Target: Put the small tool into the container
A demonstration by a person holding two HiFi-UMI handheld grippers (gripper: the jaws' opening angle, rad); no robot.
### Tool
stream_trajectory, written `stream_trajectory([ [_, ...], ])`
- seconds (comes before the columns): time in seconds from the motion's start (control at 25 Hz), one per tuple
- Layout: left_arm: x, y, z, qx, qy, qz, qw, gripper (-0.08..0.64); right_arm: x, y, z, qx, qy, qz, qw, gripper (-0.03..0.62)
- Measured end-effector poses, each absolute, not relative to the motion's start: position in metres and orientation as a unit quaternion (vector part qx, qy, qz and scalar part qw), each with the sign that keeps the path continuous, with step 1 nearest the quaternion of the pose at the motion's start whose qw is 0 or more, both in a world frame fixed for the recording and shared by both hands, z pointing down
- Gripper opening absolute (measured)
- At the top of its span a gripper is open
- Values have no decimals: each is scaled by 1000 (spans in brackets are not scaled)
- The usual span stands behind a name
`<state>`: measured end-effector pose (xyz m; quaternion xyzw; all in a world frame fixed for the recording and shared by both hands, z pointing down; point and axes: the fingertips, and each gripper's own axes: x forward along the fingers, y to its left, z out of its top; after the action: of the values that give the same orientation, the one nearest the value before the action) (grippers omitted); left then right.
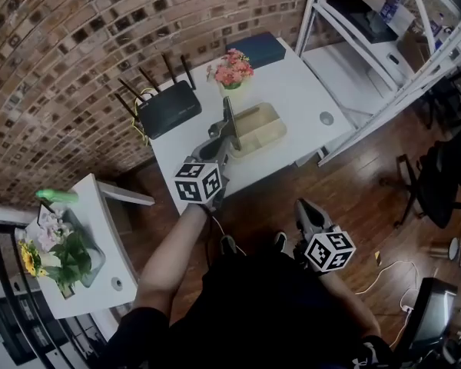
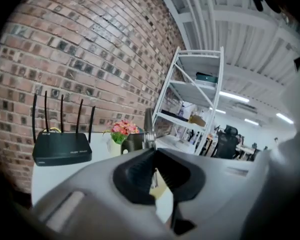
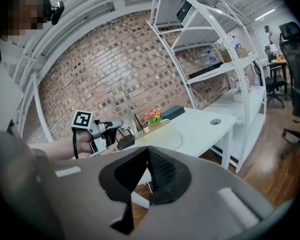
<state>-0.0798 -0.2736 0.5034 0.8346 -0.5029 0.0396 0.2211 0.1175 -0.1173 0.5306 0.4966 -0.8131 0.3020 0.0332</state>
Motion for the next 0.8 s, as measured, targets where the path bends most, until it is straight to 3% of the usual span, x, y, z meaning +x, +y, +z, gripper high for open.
stream_trajectory([
  [0.8,-44,-270,582,841,-475,222,134,9,139,-113,538,515,-796,316,34,9],
])
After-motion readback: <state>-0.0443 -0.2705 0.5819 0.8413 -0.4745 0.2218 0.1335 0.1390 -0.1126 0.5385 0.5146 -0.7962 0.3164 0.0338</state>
